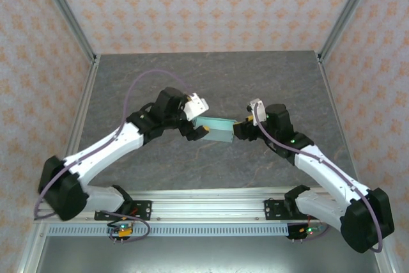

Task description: Fold the paper box

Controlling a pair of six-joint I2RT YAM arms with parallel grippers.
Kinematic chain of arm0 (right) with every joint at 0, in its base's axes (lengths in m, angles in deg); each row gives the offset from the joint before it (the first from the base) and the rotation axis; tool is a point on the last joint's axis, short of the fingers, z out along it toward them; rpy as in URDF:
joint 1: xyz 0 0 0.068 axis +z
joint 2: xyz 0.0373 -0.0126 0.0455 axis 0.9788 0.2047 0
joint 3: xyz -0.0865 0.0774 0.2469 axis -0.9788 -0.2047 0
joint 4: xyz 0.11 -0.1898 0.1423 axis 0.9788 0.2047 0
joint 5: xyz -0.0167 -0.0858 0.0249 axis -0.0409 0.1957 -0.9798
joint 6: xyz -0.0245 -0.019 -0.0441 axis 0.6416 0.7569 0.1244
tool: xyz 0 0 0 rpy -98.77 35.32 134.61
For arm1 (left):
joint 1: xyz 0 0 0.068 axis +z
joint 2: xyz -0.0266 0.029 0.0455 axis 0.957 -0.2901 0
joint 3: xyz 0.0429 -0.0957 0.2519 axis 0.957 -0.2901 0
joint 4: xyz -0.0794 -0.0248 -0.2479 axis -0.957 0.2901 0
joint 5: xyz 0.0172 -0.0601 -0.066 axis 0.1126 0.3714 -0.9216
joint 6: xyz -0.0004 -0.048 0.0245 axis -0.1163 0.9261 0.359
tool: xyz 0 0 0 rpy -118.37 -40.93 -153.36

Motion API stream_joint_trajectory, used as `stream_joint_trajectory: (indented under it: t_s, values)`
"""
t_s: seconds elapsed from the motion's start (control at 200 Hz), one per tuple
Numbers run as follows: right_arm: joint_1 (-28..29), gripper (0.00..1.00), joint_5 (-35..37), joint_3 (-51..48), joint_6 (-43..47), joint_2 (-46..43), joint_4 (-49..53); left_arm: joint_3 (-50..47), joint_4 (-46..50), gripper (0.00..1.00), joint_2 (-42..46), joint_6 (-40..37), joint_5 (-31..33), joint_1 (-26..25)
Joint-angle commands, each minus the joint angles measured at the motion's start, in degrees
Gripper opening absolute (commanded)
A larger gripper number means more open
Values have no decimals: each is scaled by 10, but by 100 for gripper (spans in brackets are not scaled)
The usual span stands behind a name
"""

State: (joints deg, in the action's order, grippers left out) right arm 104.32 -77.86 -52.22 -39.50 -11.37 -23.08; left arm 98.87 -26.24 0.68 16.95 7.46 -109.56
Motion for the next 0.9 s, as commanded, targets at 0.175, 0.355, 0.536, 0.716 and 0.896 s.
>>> stream_joint_trajectory:
  t_s: [0.175, 0.355, 0.536, 0.716, 0.896]
  values:
    - [6, 54, 29, 30, 5, 12, 96, -109, -71, 100, 72, 210, 184, -5]
    - [6, 54, 21, 37, -4, 52, 68, -128, -134, 77, 22, 222, 168, -5]
    - [6, 50, 21, 41, -14, 68, 45, -125, -168, 77, -10, 209, 151, -8]
    - [6, 50, 10, 62, -9, 96, 39, -111, -183, 71, -30, 189, 152, -8]
    - [6, 50, 7, 73, -13, 126, 27, -101, -181, 69, -49, 170, 161, -8]
